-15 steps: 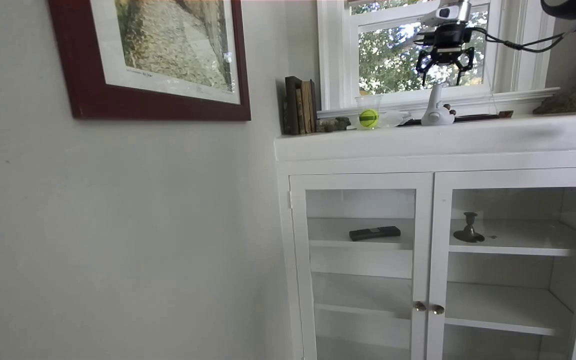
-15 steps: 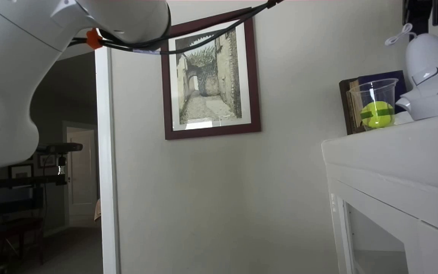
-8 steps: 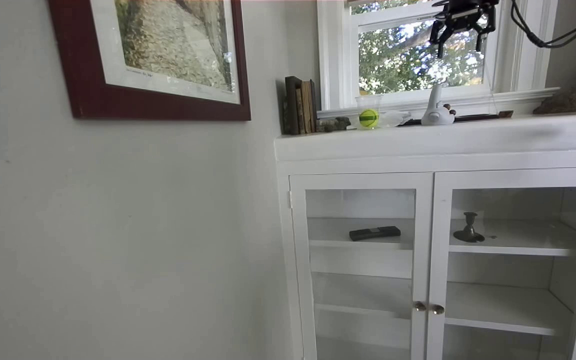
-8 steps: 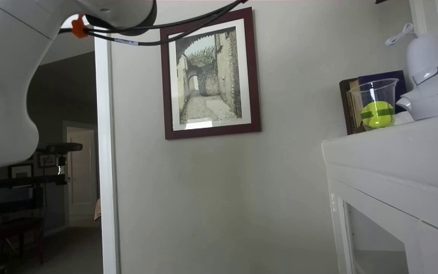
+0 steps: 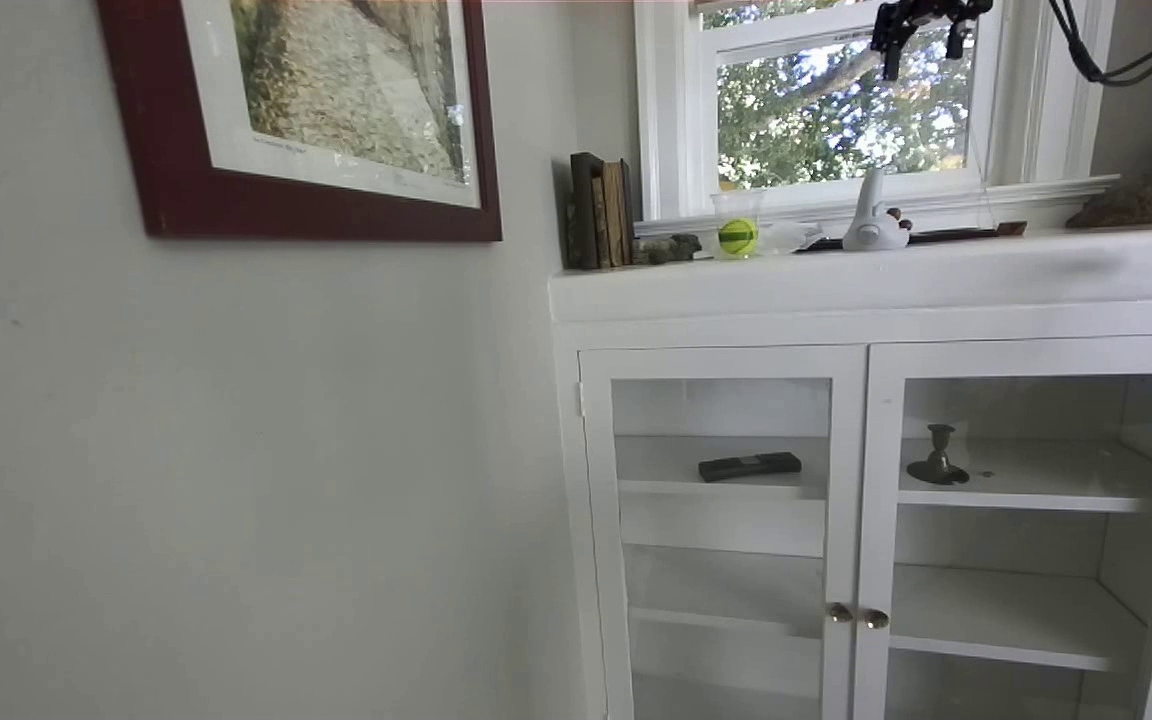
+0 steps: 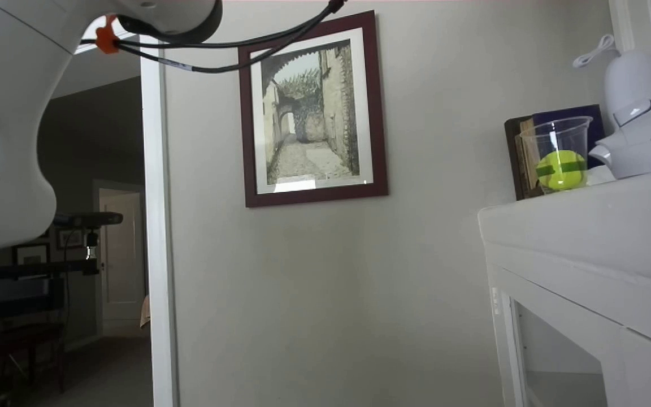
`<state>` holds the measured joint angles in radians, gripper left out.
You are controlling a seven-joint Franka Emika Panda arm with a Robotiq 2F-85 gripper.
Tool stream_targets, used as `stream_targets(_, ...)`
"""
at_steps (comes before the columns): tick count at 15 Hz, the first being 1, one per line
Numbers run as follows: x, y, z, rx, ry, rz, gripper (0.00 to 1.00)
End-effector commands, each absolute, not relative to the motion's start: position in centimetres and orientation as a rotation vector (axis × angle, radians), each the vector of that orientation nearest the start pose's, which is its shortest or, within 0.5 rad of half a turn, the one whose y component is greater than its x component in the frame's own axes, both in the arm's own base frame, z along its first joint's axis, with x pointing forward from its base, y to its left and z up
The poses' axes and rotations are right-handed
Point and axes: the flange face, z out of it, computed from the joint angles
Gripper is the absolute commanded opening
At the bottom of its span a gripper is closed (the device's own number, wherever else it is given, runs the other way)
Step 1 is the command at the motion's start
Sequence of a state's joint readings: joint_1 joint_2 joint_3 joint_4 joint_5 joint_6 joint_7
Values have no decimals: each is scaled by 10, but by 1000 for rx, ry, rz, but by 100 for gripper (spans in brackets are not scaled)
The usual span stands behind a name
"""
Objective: Move the black remote to the right and move the white gaming console to the left
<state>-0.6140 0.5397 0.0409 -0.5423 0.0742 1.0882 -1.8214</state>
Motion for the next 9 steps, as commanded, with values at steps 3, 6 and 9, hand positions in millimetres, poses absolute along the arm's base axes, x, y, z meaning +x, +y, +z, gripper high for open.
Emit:
stream_targets(3,522,-334,712,-2559,-1779,-129,100)
stream_targets(6,521,-335,712,-2567,-1768,-126,100)
stream_targets(9,521,-336,712,-2568,-1767,-126,100)
